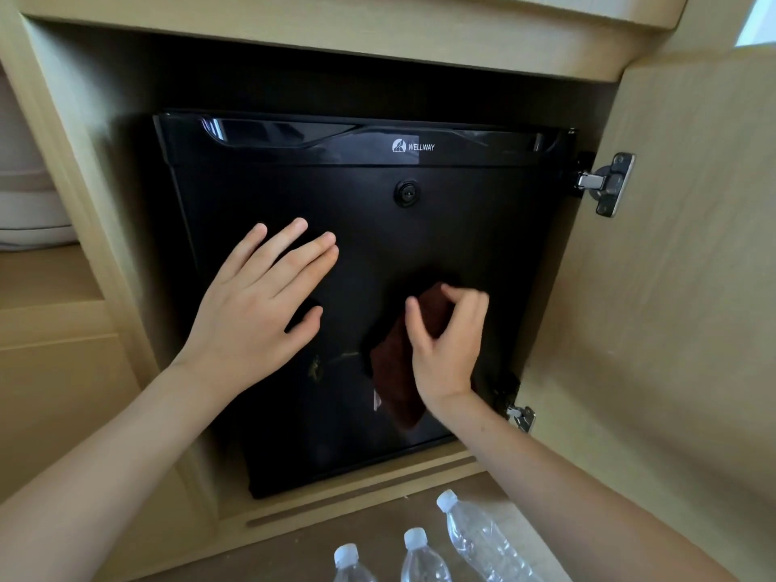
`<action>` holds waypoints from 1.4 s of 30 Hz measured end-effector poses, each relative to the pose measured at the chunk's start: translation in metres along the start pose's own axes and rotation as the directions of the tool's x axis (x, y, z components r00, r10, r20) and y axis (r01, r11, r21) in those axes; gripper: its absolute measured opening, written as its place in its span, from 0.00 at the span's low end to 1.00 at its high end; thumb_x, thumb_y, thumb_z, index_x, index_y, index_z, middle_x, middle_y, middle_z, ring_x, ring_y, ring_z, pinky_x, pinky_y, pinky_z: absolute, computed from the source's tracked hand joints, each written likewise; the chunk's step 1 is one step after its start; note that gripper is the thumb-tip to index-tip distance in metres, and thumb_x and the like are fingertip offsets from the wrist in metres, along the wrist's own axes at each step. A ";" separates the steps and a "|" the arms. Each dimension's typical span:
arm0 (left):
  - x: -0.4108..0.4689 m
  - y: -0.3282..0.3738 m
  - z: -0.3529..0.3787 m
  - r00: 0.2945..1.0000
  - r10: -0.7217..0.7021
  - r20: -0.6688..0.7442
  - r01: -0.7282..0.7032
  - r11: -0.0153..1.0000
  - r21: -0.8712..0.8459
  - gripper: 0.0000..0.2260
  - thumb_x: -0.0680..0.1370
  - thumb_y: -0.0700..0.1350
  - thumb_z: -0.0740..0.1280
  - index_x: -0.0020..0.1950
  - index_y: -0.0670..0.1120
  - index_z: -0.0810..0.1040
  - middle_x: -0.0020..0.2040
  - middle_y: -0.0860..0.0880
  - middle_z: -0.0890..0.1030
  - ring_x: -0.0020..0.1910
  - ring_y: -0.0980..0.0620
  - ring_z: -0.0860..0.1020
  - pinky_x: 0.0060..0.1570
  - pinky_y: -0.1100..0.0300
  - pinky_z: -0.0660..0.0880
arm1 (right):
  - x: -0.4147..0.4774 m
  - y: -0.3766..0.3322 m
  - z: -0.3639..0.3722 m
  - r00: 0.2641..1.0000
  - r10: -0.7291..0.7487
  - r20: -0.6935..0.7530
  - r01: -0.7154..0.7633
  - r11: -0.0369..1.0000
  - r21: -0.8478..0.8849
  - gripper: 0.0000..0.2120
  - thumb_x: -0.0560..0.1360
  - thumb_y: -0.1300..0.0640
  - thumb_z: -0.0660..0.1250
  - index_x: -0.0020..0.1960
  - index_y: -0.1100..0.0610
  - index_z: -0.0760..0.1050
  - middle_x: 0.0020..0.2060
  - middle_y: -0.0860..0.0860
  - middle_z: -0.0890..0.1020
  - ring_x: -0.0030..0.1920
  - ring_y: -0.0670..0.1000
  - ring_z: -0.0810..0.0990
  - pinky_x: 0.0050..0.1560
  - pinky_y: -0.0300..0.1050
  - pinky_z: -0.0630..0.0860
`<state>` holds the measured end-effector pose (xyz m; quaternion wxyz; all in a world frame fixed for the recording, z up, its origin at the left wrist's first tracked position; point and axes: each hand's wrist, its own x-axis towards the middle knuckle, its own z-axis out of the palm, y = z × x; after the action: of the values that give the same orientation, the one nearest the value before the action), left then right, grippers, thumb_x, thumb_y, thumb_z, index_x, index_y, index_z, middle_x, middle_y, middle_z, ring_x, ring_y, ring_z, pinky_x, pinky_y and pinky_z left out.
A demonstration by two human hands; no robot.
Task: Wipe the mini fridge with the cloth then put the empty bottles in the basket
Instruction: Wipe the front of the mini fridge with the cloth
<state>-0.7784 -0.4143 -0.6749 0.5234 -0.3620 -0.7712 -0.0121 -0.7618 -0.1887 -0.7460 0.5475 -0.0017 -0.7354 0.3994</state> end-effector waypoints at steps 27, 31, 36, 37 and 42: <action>0.000 0.001 0.000 1.000 -0.004 -0.002 0.004 1.000 -0.005 0.24 0.77 0.45 0.66 0.73 0.43 0.72 0.73 0.47 0.72 0.76 0.45 0.65 0.77 0.45 0.55 | -0.007 0.042 -0.017 0.994 0.108 -0.027 -0.106 0.991 0.085 0.18 0.74 0.46 0.71 0.58 0.50 0.68 0.51 0.48 0.71 0.51 0.46 0.76 0.49 0.39 0.77; 0.001 0.002 -0.002 1.000 -0.004 -0.005 0.004 1.000 -0.012 0.24 0.77 0.45 0.66 0.73 0.43 0.72 0.73 0.47 0.72 0.76 0.45 0.65 0.77 0.46 0.55 | 0.013 0.032 -0.022 0.993 0.084 -0.087 -0.080 0.996 0.050 0.14 0.75 0.46 0.70 0.54 0.45 0.66 0.48 0.39 0.69 0.50 0.38 0.74 0.49 0.27 0.70; -0.001 0.000 0.001 1.000 0.009 -0.019 -0.009 1.000 -0.005 0.24 0.77 0.46 0.66 0.73 0.43 0.72 0.74 0.47 0.72 0.76 0.45 0.65 0.77 0.46 0.56 | 0.060 0.016 -0.017 0.962 0.074 -0.263 -0.046 0.993 0.110 0.13 0.76 0.47 0.70 0.54 0.51 0.70 0.48 0.39 0.69 0.49 0.35 0.73 0.49 0.24 0.68; -0.001 -0.001 0.002 1.000 0.009 -0.023 -0.009 1.000 -0.006 0.24 0.77 0.46 0.66 0.73 0.43 0.72 0.74 0.47 0.72 0.76 0.45 0.65 0.77 0.46 0.56 | 0.055 0.020 -0.016 0.964 0.071 -0.257 -0.045 0.993 0.106 0.14 0.76 0.47 0.69 0.56 0.53 0.70 0.48 0.40 0.69 0.50 0.35 0.73 0.50 0.25 0.68; 0.000 -0.001 0.003 1.000 0.009 -0.030 -0.009 1.000 -0.007 0.24 0.77 0.45 0.66 0.73 0.43 0.72 0.73 0.47 0.72 0.76 0.44 0.65 0.77 0.45 0.56 | -0.005 0.061 -0.030 0.985 0.163 -0.059 -0.164 0.986 -0.009 0.18 0.77 0.47 0.68 0.59 0.56 0.69 0.51 0.48 0.69 0.50 0.46 0.74 0.50 0.38 0.76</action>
<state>-0.7814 -0.4136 -0.6764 0.5337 -0.3670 -0.7617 -0.0178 -0.7619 -0.1318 -0.7837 0.5341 -0.0775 -0.7192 0.4376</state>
